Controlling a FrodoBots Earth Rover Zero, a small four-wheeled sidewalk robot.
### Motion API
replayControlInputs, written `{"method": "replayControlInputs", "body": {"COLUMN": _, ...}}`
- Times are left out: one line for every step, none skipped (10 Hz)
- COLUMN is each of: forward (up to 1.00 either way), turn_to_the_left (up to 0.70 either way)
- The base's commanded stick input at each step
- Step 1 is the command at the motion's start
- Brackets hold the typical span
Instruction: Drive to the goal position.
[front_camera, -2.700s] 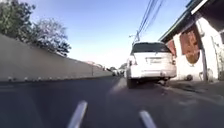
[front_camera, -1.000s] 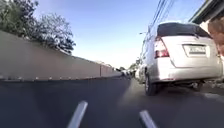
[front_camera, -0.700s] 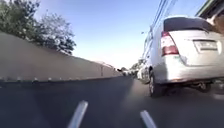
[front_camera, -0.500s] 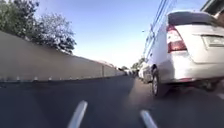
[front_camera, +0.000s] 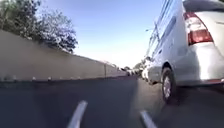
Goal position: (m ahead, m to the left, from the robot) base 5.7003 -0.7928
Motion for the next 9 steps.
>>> {"method": "replayControlInputs", "body": {"forward": 0.85, "turn_to_the_left": -0.34}}
{"method": "replayControlInputs", "body": {"forward": 0.85, "turn_to_the_left": -0.34}}
{"method": "replayControlInputs", "body": {"forward": 0.85, "turn_to_the_left": -0.34}}
{"method": "replayControlInputs", "body": {"forward": 0.85, "turn_to_the_left": -0.34}}
{"method": "replayControlInputs", "body": {"forward": 0.85, "turn_to_the_left": -0.34}}
{"method": "replayControlInputs", "body": {"forward": 0.85, "turn_to_the_left": -0.34}}
{"method": "replayControlInputs", "body": {"forward": 0.85, "turn_to_the_left": -0.34}}
{"method": "replayControlInputs", "body": {"forward": 0.85, "turn_to_the_left": -0.34}}
{"method": "replayControlInputs", "body": {"forward": 0.85, "turn_to_the_left": -0.34}}
